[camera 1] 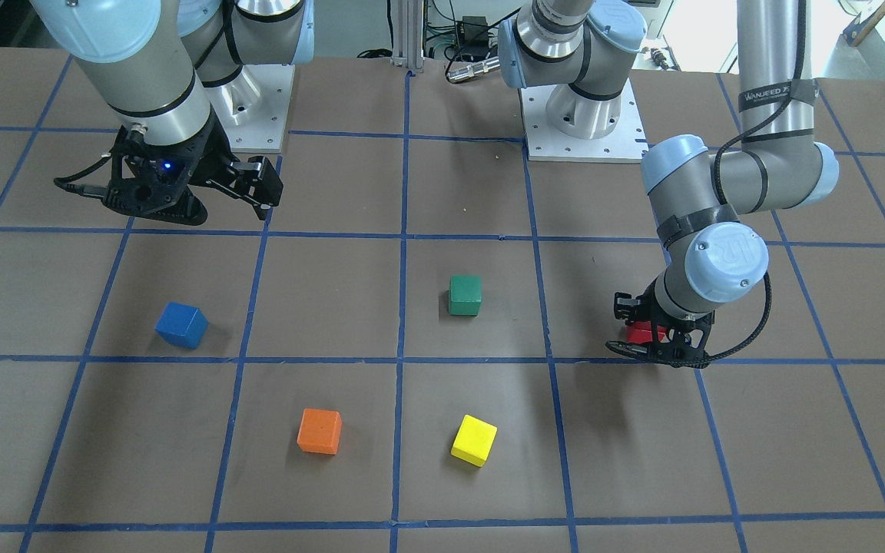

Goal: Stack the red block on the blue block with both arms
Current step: 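Carry the red cube with the left gripper toward the table center and lower it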

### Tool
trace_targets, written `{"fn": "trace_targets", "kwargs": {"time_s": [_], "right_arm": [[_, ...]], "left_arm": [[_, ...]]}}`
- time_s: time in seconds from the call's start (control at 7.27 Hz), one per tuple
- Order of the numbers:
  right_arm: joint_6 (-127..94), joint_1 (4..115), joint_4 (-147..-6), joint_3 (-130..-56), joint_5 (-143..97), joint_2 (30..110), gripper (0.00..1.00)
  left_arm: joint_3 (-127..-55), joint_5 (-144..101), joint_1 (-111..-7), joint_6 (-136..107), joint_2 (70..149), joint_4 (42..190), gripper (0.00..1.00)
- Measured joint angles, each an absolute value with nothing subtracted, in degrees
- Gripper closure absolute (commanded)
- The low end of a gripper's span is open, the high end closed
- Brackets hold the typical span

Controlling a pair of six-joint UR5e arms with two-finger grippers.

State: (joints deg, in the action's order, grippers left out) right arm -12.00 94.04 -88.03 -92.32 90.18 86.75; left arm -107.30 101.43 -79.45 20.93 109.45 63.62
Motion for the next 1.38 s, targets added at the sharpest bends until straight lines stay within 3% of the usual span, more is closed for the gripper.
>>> {"fn": "trace_targets", "kwargs": {"time_s": [0.69, 1.38], "right_arm": [[-11.9, 94.0, -88.1, -92.4, 90.2, 86.7, 0.0], [-8.5, 93.4, -88.4, -92.4, 92.8, 86.8, 0.0]], "left_arm": [[-89.5, 95.8, -88.2, 11.2, 110.3, 81.0, 1.0], [-87.9, 85.0, -100.6, -7.0, 112.4, 80.6, 1.0]]}}
